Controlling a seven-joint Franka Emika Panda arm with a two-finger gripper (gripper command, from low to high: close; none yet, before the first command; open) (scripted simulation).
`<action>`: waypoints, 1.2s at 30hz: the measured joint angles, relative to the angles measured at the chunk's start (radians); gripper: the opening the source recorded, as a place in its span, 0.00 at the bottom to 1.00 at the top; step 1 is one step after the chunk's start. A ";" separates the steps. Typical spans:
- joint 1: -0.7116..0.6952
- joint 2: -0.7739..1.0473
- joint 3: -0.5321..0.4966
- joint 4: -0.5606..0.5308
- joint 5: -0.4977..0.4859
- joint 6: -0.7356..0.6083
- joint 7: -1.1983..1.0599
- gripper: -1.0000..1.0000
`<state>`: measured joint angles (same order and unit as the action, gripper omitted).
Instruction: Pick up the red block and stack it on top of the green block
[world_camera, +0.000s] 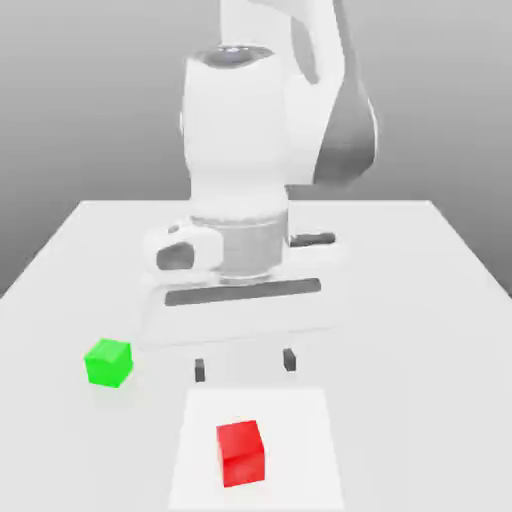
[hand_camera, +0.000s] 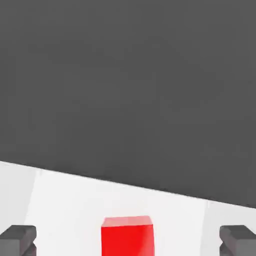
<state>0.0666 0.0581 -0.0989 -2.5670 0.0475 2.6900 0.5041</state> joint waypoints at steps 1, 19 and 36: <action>-0.001 0.036 -0.001 -0.011 -0.006 0.017 -0.007 0.50; -0.021 0.146 0.018 -0.014 -0.003 0.094 -0.023 0.00; -0.464 -0.212 -0.256 -0.333 -0.166 0.064 0.274 0.00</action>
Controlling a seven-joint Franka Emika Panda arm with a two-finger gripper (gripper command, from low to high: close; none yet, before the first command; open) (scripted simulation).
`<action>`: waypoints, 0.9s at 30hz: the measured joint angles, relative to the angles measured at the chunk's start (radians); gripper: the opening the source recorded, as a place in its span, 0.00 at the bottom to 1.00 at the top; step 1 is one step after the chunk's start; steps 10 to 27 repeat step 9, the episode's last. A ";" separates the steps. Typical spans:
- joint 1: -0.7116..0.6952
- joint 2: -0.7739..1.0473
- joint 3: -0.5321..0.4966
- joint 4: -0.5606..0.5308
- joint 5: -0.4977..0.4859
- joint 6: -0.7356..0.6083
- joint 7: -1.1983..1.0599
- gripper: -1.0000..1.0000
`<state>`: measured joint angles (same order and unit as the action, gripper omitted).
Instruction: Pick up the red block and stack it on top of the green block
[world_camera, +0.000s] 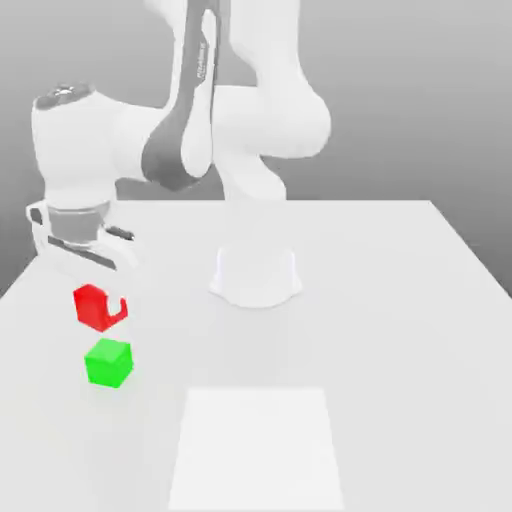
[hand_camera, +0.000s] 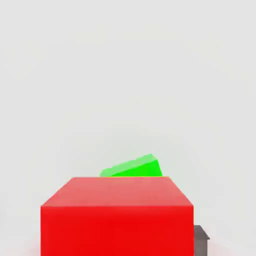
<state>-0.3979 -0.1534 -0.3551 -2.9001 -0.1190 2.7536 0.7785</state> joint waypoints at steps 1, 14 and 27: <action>0.007 0.028 -0.003 0.000 0.021 0.027 -0.014 0.00; 0.043 0.178 0.004 0.002 0.172 0.168 -0.118 1.00; 0.043 0.178 0.004 0.002 0.172 0.168 -0.118 1.00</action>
